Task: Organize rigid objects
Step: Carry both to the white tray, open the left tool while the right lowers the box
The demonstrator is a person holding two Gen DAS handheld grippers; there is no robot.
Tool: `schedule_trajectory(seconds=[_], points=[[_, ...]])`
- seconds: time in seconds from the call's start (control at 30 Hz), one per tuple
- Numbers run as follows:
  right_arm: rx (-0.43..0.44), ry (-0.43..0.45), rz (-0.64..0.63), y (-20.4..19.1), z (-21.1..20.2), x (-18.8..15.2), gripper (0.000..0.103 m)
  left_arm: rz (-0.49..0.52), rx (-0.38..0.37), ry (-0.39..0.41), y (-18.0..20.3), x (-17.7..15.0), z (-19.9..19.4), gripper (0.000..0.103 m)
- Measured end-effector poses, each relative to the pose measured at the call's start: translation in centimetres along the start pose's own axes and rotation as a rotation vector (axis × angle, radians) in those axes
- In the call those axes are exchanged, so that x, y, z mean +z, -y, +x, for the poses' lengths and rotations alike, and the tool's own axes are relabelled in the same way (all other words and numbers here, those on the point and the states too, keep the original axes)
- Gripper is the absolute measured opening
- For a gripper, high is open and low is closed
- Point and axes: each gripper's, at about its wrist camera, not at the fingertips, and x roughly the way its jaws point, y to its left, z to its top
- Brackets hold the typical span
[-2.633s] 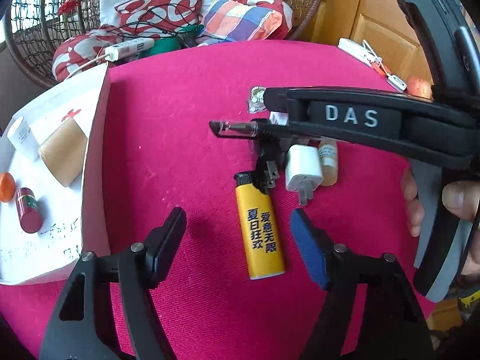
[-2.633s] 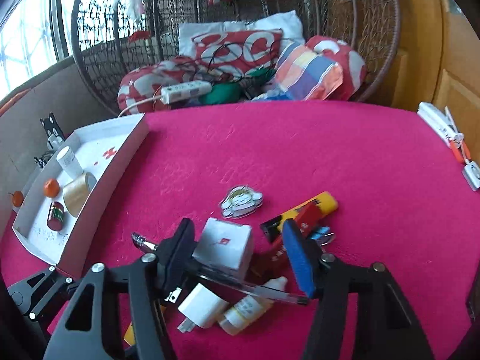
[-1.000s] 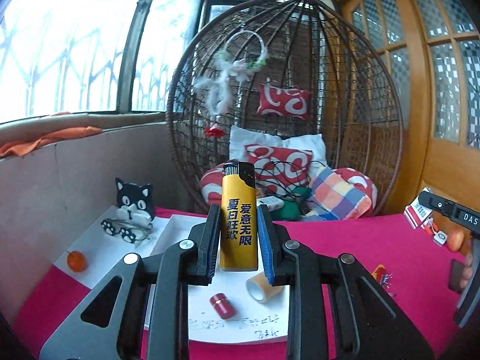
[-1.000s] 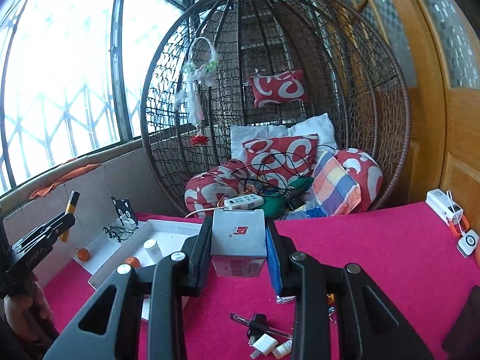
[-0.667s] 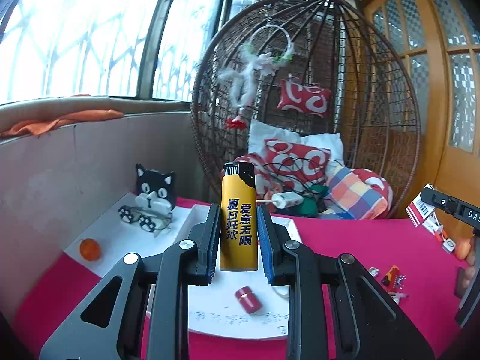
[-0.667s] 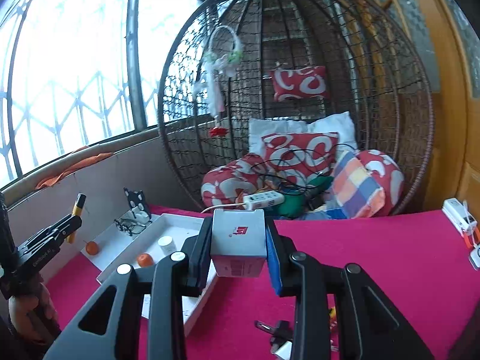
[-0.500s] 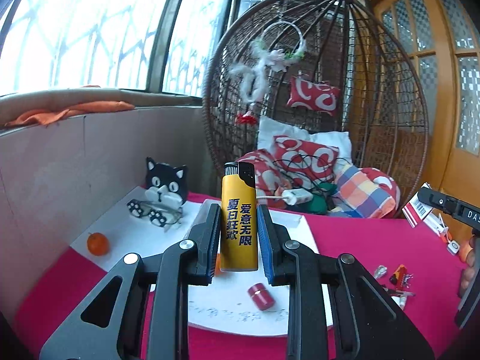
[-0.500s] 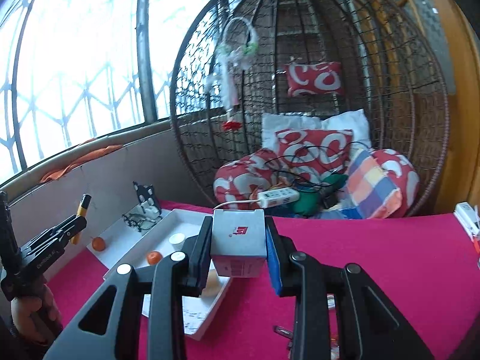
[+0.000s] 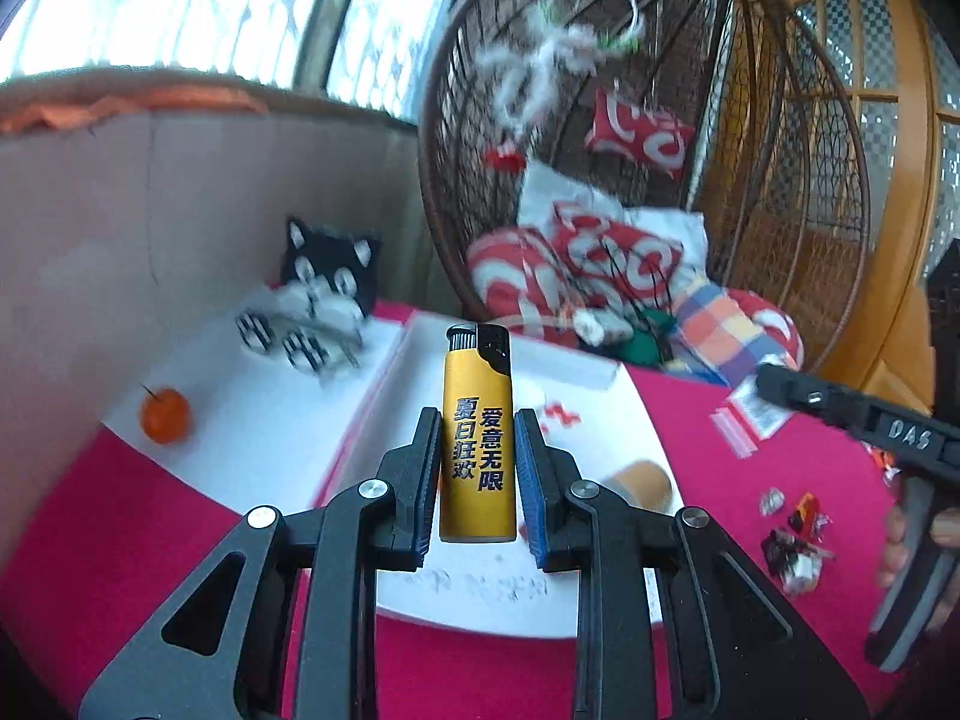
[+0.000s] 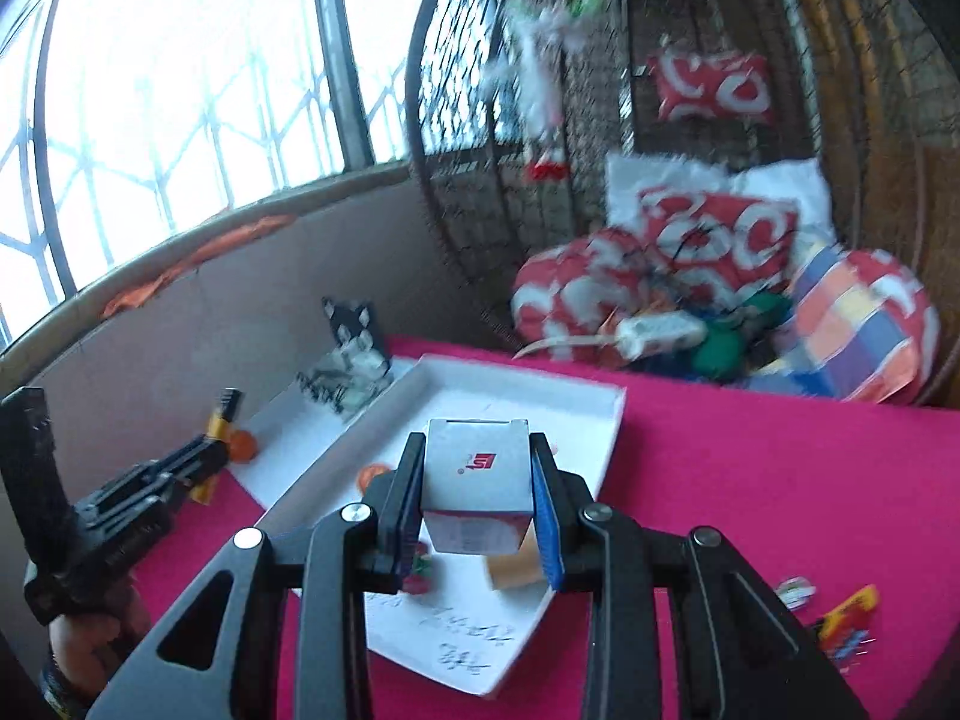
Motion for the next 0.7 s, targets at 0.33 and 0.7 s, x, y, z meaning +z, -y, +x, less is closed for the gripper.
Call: schedule_trajectory(seconds=[0.33, 0.7], points=[[0.028, -0.170, -0.017, -1.8, 8.5, -1.8, 0.031, 0.008, 0.005, -0.133, -0.1, -1.2, 4.8, 0.023], [0.012, -0.202, 0.002, -1.8, 12.1, -2.9, 0.033, -0.020, 0.030, -0.169, -1.1, -1.6, 6.4, 0.024]])
